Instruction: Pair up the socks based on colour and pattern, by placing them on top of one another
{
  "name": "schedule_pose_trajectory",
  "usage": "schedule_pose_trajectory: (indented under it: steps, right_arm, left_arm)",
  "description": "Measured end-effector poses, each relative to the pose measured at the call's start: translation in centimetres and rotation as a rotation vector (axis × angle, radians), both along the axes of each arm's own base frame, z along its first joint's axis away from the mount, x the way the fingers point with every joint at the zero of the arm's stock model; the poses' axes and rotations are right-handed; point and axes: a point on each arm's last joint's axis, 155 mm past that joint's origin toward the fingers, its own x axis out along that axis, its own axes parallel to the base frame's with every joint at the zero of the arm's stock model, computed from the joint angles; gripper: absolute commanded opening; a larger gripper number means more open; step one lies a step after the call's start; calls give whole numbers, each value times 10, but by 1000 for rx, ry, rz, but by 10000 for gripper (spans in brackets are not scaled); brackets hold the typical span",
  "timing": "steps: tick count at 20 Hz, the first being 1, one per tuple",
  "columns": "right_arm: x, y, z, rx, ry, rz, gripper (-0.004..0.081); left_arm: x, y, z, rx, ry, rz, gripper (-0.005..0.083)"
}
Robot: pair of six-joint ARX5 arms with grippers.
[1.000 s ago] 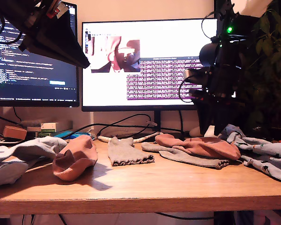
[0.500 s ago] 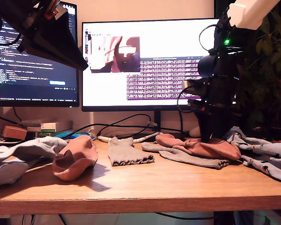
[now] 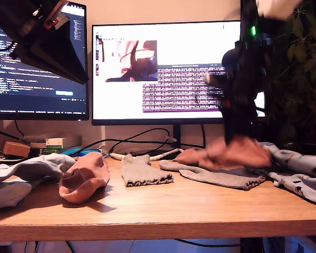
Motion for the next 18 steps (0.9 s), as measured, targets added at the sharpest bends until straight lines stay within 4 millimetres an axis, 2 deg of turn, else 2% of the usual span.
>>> schedule_pose_trajectory:
  steps: [5, 9, 11, 13, 15, 17, 18]
  right_arm:
    - [-11, 33, 31, 45, -31, 57, -13]
    - [-28, 69, 64, 127, -69, 123, -13]
    - [-39, 83, 85, 182, -90, 158, -13]
    - [-49, 94, 110, 255, -112, 181, -13]
    - [-55, 99, 134, 317, -146, 193, -13]
    - [-62, 103, 157, 365, -185, 213, -13]
    - [-64, 105, 167, 387, -202, 222, -13]
  left_arm:
    - [7, -11, 17, -98, -16, 15, -4]
    - [10, -22, 36, -209, -18, 11, 234]
    - [14, -26, 42, -271, 1, 6, 263]
    - [16, -37, 37, -347, 71, -44, 295]
    - [23, -47, 19, -441, 227, -31, 312]
    - [29, -53, 7, -477, 281, -42, 428]
    - [28, -57, 11, -508, 297, -50, 487]
